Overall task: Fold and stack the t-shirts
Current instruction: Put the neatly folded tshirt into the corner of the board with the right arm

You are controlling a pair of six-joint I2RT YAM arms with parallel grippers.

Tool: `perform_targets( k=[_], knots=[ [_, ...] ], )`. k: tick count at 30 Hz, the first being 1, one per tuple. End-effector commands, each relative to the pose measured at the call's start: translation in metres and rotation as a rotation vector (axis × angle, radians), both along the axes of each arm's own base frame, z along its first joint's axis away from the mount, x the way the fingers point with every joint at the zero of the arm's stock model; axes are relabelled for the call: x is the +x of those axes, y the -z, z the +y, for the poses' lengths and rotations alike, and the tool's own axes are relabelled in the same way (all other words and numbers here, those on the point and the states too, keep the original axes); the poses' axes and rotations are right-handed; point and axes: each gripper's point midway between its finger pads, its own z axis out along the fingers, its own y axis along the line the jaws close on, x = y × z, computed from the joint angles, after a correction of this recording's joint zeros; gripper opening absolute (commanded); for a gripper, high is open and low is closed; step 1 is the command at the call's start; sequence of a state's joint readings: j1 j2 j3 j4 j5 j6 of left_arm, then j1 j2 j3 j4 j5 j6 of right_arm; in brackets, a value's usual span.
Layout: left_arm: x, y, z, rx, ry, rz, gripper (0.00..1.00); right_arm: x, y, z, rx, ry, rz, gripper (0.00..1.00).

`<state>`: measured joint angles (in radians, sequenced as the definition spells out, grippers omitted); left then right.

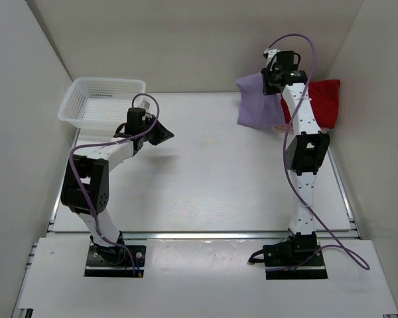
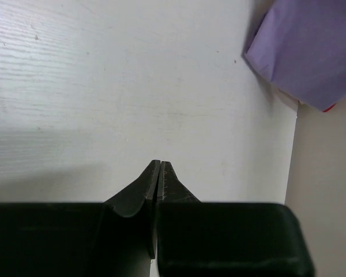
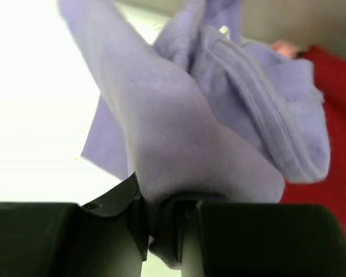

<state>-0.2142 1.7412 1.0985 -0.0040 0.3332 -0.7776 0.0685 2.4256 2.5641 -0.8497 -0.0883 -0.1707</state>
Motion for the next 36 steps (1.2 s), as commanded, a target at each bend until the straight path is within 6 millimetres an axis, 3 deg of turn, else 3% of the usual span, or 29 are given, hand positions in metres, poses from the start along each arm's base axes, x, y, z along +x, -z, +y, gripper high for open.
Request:
perform_targets(
  k=[1,2,3,5,12,15,19,28,35,36],
  knots=[
    [0.008,-0.037,0.008,0.037,0.012,-0.129,0.07,0.006,-0.074,-0.043,-0.030,0.061,-0.181,0.00],
    [0.011,-0.037,0.013,0.036,-0.002,-0.132,0.07,0.003,-0.080,-0.046,-0.026,0.069,-0.188,0.00],
    [0.010,-0.036,0.011,0.035,0.005,-0.128,0.07,0.002,-0.079,-0.071,-0.024,0.110,-0.186,0.00],
    [0.008,-0.034,0.011,0.038,0.006,-0.124,0.07,-0.003,-0.083,-0.090,-0.011,0.132,-0.190,0.00],
    [0.002,-0.020,0.010,0.052,0.019,-0.097,0.07,-0.007,-0.106,-0.142,-0.062,0.186,-0.248,0.00],
    [-0.003,-0.011,0.009,0.048,0.027,-0.073,0.07,-0.015,-0.128,-0.152,-0.052,0.196,-0.287,0.00],
    [-0.005,-0.007,0.010,0.050,0.024,-0.065,0.07,-0.020,-0.140,-0.166,-0.086,0.218,-0.312,0.00],
    [-0.007,0.003,0.005,0.048,0.055,-0.040,0.08,-0.013,-0.138,-0.211,-0.174,0.284,-0.352,0.00],
    [-0.008,0.007,0.000,0.047,0.076,-0.029,0.09,0.018,-0.108,-0.237,-0.199,0.341,-0.389,0.00],
    [-0.007,0.008,0.000,0.049,0.076,-0.031,0.11,0.021,-0.099,-0.243,-0.226,0.362,-0.382,0.07]
  ],
)
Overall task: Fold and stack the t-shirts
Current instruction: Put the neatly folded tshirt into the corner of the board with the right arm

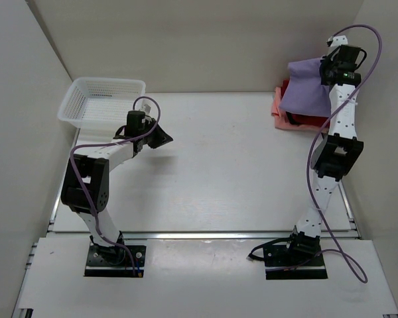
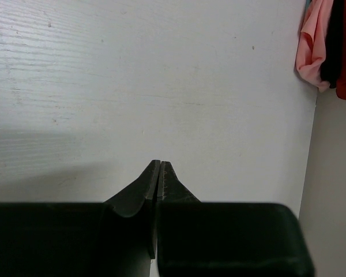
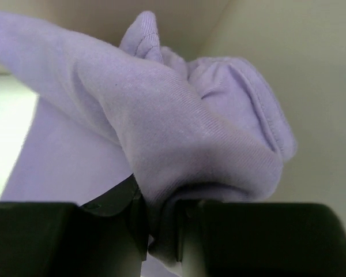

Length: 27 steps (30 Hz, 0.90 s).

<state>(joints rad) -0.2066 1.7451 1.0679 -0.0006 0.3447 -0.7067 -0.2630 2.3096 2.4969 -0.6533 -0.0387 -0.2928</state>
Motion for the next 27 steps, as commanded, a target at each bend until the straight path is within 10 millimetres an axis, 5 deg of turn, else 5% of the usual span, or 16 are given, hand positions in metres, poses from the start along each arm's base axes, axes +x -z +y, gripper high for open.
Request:
perform_targets(
  k=[1,2,4,7,9,10,11,16,18,19,21,23,25,26,27],
  knots=[
    [0.000,-0.008,-0.007,0.002,0.041,-0.030,0.10,0.029,-0.024,-0.025,-0.112,0.061,-0.150,0.16],
    [-0.002,-0.003,-0.004,0.008,0.042,-0.022,0.11,0.037,-0.022,-0.021,-0.127,0.061,-0.170,0.23],
    [-0.002,0.000,-0.005,0.011,0.038,-0.014,0.12,0.044,-0.034,-0.018,-0.167,0.064,-0.214,0.55],
    [-0.008,0.002,-0.004,0.032,0.044,0.001,0.22,0.048,-0.058,-0.017,-0.241,0.131,-0.289,0.79],
    [-0.011,0.001,-0.002,0.041,0.041,-0.001,0.36,0.044,-0.088,-0.011,-0.294,0.219,-0.360,0.87],
    [-0.012,-0.004,-0.002,0.043,0.040,-0.008,0.51,0.043,-0.094,-0.007,-0.302,0.227,-0.374,0.88],
    [-0.014,-0.002,0.001,0.046,0.037,-0.003,0.99,0.036,-0.105,-0.009,-0.306,0.264,-0.390,0.89],
    [-0.029,-0.027,0.005,0.063,0.037,-0.041,0.99,0.005,-0.152,0.042,-0.218,0.220,-0.445,0.92],
    [-0.039,-0.033,0.000,0.086,0.062,-0.058,0.99,-0.009,-0.121,0.077,-0.152,0.169,-0.362,0.96],
    [-0.046,-0.036,0.000,0.094,0.051,-0.054,0.99,-0.027,-0.136,0.093,-0.100,0.157,-0.379,1.00],
    [-0.059,-0.045,-0.002,0.058,0.011,-0.037,0.99,-0.050,-0.092,0.128,0.025,0.124,-0.261,0.99],
    [-0.073,-0.049,-0.004,0.054,0.006,-0.029,0.98,-0.082,-0.071,0.156,0.133,0.056,-0.154,0.99],
    [-0.084,-0.061,-0.002,0.077,0.014,-0.050,0.99,-0.127,-0.014,0.179,0.223,0.012,0.057,0.99],
    [-0.095,-0.064,-0.003,0.090,0.043,-0.036,0.99,-0.147,-0.021,0.192,0.253,-0.017,0.053,0.99],
    [-0.100,-0.068,-0.001,0.115,0.049,-0.043,0.99,-0.174,-0.005,0.207,0.258,-0.048,0.090,0.99]
  ],
)
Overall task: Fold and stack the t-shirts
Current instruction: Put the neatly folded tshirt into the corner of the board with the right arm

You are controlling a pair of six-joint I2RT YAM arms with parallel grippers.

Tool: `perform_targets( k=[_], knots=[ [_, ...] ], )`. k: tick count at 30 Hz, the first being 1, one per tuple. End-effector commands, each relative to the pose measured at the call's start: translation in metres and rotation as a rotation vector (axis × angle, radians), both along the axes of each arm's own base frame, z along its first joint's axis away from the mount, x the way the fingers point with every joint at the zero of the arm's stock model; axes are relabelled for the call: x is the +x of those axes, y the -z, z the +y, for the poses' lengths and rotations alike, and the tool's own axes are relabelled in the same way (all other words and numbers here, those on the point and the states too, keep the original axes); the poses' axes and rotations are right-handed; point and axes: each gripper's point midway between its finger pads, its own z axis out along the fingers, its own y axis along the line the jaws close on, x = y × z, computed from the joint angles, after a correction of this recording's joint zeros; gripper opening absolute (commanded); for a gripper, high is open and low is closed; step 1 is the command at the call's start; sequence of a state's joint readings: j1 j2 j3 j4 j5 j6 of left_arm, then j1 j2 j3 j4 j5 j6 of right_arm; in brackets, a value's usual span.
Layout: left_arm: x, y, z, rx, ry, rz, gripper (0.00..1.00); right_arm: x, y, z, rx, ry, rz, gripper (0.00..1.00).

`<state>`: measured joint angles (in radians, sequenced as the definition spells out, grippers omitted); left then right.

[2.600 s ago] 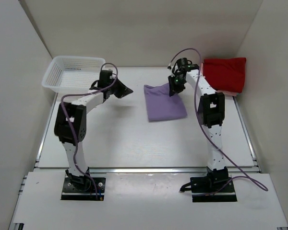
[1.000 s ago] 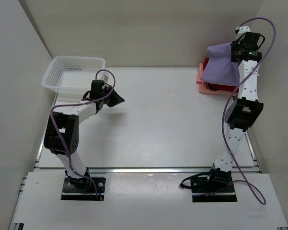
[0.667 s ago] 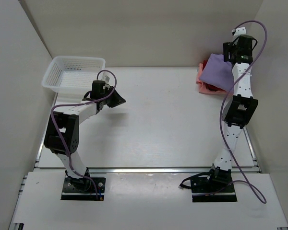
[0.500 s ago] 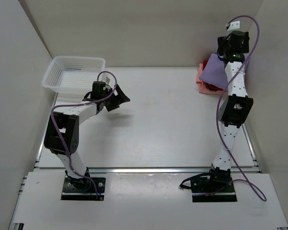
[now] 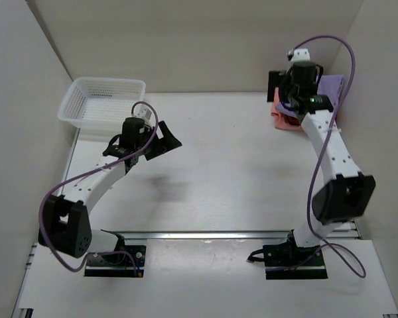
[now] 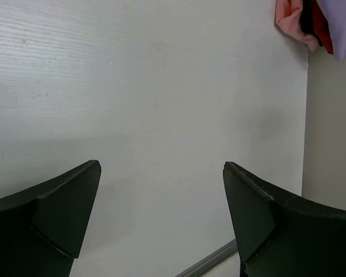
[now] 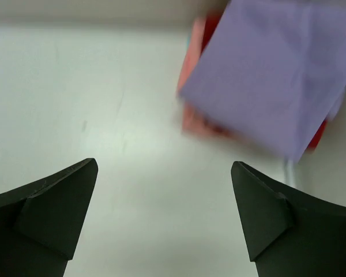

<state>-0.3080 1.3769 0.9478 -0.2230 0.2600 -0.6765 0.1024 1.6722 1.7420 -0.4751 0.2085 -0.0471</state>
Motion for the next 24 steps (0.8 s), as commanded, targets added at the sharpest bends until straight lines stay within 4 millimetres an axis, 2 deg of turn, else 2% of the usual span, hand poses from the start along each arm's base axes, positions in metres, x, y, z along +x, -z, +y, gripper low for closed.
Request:
perform_targets(
  k=[1,2,3,4,5,6,7,8,9,10,11,12,13,14,16,19,24],
  knots=[
    [-0.024,-0.015,0.015,0.078,-0.018,0.004,0.99,-0.080,0.075,0.026,0.151,-0.012,0.241,0.99],
    [-0.028,-0.014,0.015,0.091,-0.017,0.006,0.99,-0.101,0.070,0.039,0.181,-0.050,0.234,0.99],
    [-0.032,-0.016,0.020,0.118,-0.015,-0.006,0.99,-0.121,0.075,0.039,0.224,-0.046,0.241,0.99],
    [-0.038,-0.010,0.027,0.139,-0.028,0.017,0.99,-0.139,0.098,0.044,0.267,-0.055,0.306,0.99],
    [-0.039,-0.012,0.030,0.150,-0.038,0.019,0.99,-0.158,0.107,0.053,0.290,-0.092,0.328,0.99],
    [-0.044,-0.010,0.033,0.170,-0.054,0.034,0.99,-0.172,0.101,0.060,0.318,-0.126,0.315,1.00],
    [-0.048,-0.007,0.043,0.209,-0.100,0.045,0.99,-0.186,0.117,0.063,0.334,-0.134,0.359,0.99],
    [-0.052,-0.003,0.045,0.223,-0.112,0.054,0.99,-0.198,0.114,0.071,0.363,-0.174,0.359,0.99],
    [-0.058,0.001,0.052,0.227,-0.134,0.065,0.99,-0.212,0.123,0.073,0.374,-0.187,0.388,1.00],
    [-0.058,-0.004,0.060,0.210,-0.166,0.044,0.99,-0.221,0.125,0.080,0.397,-0.225,0.401,0.99],
    [-0.065,0.006,0.063,0.203,-0.171,0.064,0.98,-0.230,0.121,0.081,0.419,-0.242,0.394,1.00],
    [-0.068,0.007,0.068,0.171,-0.193,0.053,0.98,-0.236,0.120,0.081,0.426,-0.243,0.384,0.99],
    [-0.068,0.000,0.073,0.147,-0.219,0.020,0.99,-0.239,0.120,0.080,0.422,-0.252,0.379,1.00],
    [-0.071,0.007,0.079,0.161,-0.246,0.028,0.99,-0.242,0.117,0.078,0.424,-0.250,0.358,0.99],
    [-0.074,-0.002,0.081,0.180,-0.270,-0.036,0.99,-0.241,0.110,0.069,0.427,-0.236,0.324,1.00],
    [-0.074,-0.016,0.087,0.214,-0.294,-0.066,0.99,-0.241,0.112,0.076,0.431,-0.254,0.346,0.99],
    [-0.075,-0.010,0.109,0.201,-0.367,0.026,0.98,-0.233,0.105,0.085,0.454,-0.288,0.337,0.99]
  ],
)
